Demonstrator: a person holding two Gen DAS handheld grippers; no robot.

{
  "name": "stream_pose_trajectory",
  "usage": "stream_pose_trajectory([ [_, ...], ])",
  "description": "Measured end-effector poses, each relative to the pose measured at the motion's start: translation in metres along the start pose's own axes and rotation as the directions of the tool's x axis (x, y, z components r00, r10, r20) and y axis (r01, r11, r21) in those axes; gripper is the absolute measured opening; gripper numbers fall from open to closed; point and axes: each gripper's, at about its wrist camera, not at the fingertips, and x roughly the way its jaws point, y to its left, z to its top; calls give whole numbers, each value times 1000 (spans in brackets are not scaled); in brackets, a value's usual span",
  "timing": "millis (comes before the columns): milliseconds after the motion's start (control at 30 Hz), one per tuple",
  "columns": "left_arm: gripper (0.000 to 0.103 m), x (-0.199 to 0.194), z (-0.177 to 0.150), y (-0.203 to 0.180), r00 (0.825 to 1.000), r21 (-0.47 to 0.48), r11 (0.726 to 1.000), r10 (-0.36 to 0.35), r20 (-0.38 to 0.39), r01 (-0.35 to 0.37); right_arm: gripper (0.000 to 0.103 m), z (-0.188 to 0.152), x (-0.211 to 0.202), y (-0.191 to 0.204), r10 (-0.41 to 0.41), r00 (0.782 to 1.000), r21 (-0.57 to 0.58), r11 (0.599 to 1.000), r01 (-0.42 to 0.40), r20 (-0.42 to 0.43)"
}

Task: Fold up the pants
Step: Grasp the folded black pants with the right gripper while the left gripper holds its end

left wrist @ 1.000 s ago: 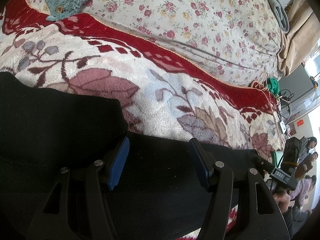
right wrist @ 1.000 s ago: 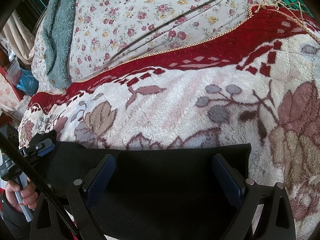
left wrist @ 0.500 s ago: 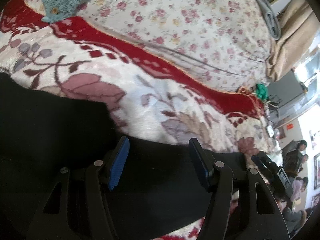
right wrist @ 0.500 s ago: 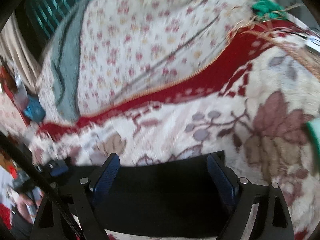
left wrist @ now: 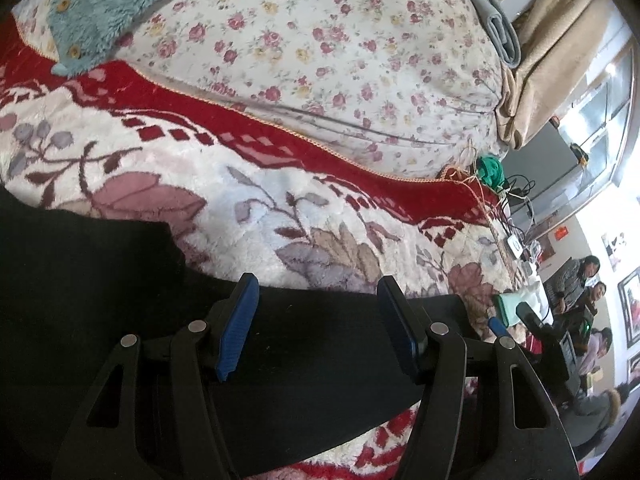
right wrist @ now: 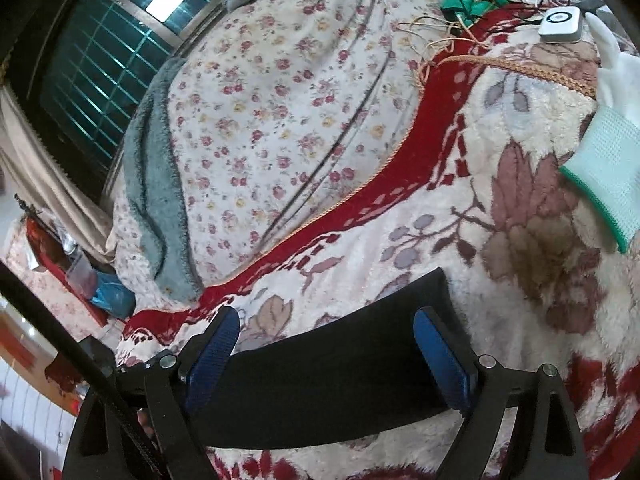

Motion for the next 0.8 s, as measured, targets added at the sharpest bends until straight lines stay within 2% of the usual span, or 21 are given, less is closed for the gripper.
stream_pose_trajectory([
  [467, 61, 3, -2, -2, 1000, 7, 1000, 6, -25, -5, 88, 0, 7, -13, 14, 999, 65, 998, -11, -42],
  [800, 61, 4, -3, -3, 999, 9, 1000, 6, -32, -6, 88, 0, 9, -14, 18, 998, 64, 998, -15, -52],
])
